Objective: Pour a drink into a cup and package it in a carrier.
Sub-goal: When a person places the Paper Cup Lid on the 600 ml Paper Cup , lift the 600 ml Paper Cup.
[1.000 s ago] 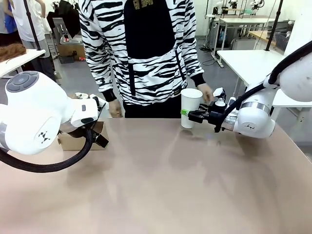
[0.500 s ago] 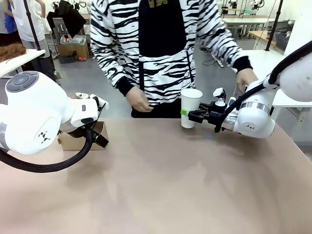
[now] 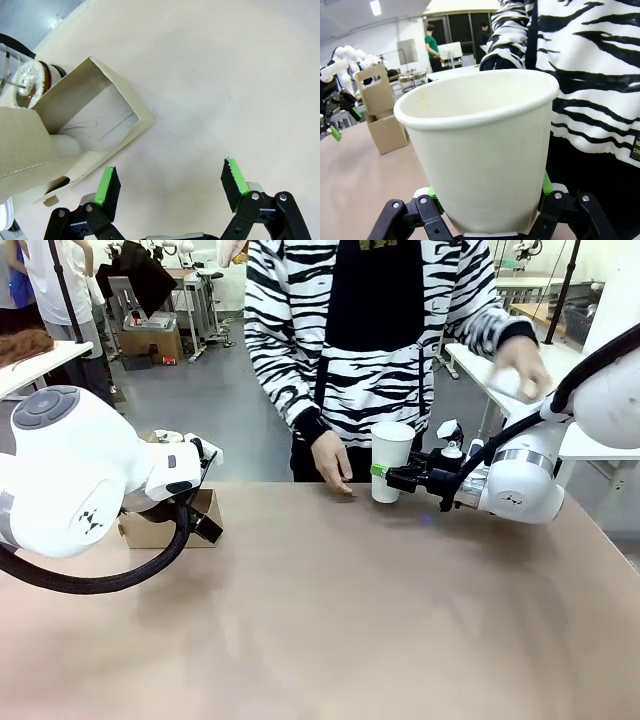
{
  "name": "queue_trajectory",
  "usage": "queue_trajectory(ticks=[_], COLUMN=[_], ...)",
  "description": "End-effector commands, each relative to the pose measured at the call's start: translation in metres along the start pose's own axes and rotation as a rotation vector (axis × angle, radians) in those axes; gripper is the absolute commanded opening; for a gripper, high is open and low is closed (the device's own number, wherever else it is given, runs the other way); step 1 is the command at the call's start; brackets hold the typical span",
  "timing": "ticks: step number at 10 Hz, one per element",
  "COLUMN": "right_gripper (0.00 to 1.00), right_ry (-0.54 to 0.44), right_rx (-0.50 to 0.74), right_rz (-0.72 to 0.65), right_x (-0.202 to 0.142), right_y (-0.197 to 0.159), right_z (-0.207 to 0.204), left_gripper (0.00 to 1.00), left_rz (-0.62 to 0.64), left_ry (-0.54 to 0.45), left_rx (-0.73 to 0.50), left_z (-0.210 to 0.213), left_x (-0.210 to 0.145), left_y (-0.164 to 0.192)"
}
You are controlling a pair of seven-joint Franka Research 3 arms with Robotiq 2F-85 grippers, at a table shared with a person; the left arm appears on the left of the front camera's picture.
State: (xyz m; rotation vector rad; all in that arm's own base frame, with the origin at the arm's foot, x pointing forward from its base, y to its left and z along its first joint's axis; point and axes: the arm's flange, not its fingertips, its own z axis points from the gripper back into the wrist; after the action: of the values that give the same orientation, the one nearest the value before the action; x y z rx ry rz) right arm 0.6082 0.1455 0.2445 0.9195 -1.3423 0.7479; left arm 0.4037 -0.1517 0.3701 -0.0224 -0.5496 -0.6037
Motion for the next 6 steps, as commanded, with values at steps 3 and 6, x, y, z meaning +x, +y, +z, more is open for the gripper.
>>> queue_trajectory(ticks=[3,6], right_gripper=[0.8,0.8], right_ry=[0.001,0.001], right_rx=[-0.002,-0.002], right_rz=[-0.002,-0.002], right_x=[0.0032,0.0032], right_y=[0.0005,0.0005], right_z=[-0.002,-0.002], left_gripper=[1.0,1.0], left_rz=[0.0,0.0], left_ry=[-0.002,-0.002], left_rx=[-0.002,-0.002], left_z=[0.0005,0.0005], left_x=[0.0,0.0], left_y=[0.0,0.0])
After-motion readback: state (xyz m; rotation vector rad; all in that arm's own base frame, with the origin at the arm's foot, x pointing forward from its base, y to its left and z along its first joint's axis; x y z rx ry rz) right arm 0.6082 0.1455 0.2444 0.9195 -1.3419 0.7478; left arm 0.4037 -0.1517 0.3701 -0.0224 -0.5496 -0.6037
